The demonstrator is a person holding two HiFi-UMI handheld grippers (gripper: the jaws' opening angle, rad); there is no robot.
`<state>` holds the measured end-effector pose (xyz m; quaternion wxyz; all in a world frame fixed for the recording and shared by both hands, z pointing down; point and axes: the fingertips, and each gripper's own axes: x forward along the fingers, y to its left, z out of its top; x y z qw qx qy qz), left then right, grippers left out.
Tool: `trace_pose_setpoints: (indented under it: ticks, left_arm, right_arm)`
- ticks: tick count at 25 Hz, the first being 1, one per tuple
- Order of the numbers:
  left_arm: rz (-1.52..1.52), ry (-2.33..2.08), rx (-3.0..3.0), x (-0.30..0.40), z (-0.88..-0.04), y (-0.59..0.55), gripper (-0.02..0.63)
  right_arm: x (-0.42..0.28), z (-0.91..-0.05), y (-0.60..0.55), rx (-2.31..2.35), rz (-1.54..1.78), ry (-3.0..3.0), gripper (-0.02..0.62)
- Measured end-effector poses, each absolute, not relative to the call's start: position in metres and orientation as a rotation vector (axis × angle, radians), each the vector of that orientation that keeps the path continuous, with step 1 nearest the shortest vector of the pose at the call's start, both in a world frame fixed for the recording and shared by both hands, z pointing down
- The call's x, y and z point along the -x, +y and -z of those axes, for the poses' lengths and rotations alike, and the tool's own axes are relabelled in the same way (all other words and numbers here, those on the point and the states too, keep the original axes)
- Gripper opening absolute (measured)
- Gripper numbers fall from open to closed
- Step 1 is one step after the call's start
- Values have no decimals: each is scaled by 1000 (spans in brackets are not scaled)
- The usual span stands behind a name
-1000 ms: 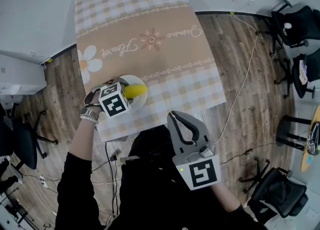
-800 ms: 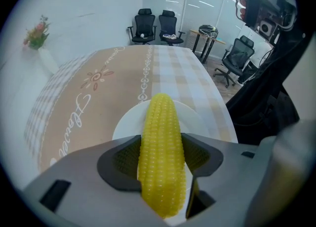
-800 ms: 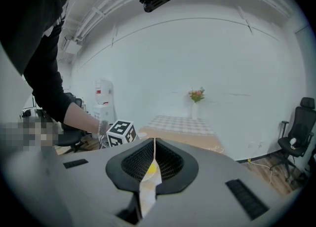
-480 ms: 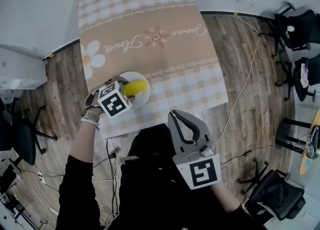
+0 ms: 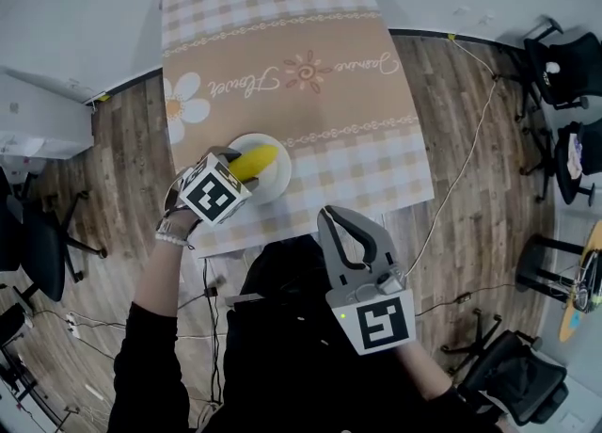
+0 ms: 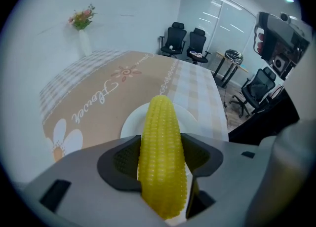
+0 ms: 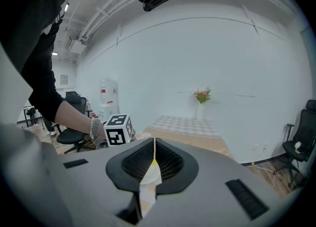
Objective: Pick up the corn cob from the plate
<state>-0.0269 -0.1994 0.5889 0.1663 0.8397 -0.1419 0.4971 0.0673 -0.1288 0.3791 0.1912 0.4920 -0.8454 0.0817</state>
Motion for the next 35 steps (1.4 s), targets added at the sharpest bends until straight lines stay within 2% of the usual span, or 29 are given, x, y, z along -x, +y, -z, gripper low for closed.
trace_pose_setpoints:
  ticks: [35]
  left_arm:
    - [-1107,-982,-2460,65,-442,-164,261]
  right_arm:
    - [-62,-332,-150,-1357,16,-2455,44]
